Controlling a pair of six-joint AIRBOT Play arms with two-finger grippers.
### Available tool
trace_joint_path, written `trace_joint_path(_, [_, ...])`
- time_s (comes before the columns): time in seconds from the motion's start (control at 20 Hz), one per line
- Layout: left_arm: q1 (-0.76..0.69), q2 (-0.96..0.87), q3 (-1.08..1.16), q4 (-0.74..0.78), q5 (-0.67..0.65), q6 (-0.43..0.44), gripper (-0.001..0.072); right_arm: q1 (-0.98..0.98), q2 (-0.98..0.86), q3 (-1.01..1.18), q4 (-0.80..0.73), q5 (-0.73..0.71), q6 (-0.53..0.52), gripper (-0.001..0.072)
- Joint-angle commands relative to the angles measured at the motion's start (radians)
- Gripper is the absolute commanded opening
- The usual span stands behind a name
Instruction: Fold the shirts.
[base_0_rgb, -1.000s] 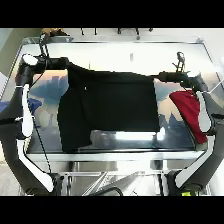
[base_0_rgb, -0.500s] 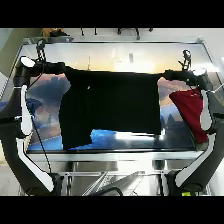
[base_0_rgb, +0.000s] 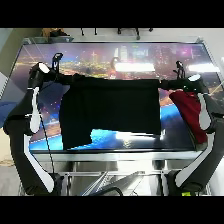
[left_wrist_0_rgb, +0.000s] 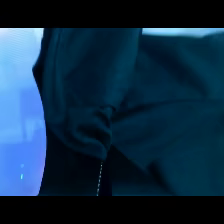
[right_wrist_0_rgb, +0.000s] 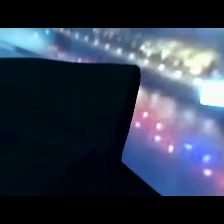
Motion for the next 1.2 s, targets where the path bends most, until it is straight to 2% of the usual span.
trace_joint_path(0.0, [-0.003,-0.01,0.0,0.074,-0.035,-0.045,0.0012,0.005,0.0,-0.016,0.001,0.013,0.0,0.0016])
trace_joint_path(0.1, [-0.003,-0.01,0.0,0.069,-0.052,-0.045,0.0017,0.006,0.002,-0.016,0.005,0.024,0.0,0.0023])
trace_joint_path(0.15, [-0.003,-0.003,0.0,0.07,-0.069,-0.045,0.0288,0.005,0.008,-0.016,0.006,0.04,0.001,0.0128])
trace_joint_path(0.2, [-0.003,0.008,0.0,0.07,-0.083,-0.057,0.0693,0.002,0.021,-0.015,0.006,0.053,0.001,0.0327])
trace_joint_path(0.25, [0.005,0.027,0.0,0.072,-0.097,-0.102,0.0697,-0.007,0.043,-0.013,0.003,0.072,0.001,0.0409])
trace_joint_path(0.4, [0.058,0.109,0.0,0.071,-0.19,-0.193,0.0697,-0.059,0.142,-0.015,-0.016,0.206,0.039,0.0409])
trace_joint_path(0.45, [0.083,0.13,0.0,0.068,-0.259,-0.211,0.0697,-0.081,0.169,-0.029,-0.016,0.286,0.047,0.0407])
trace_joint_path(0.55, [0.127,0.149,-0.023,0.063,-0.446,-0.226,0.0696,-0.115,0.218,-0.116,-0.016,0.401,0.058,0.0349])
trace_joint_path(0.65, [0.153,0.194,-0.153,0.063,-0.548,-0.225,0.0696,-0.143,0.283,-0.283,-0.017,0.415,0.06,0.035])
trace_joint_path(0.8, [0.182,0.313,-0.439,0.063,-0.443,-0.198,0.0696,-0.183,0.38,-0.497,-0.016,0.415,0.047,0.035])
trace_joint_path(0.95, [0.211,0.374,-0.612,0.063,-0.323,-0.153,0.0696,-0.216,0.468,-0.632,-0.018,0.416,0.035,0.0351])
trace_joint_path(1.15, [0.244,0.375,-0.733,0.052,-0.329,-0.1,0.0696,-0.225,0.544,-0.723,-0.035,0.416,0.034,0.0353])
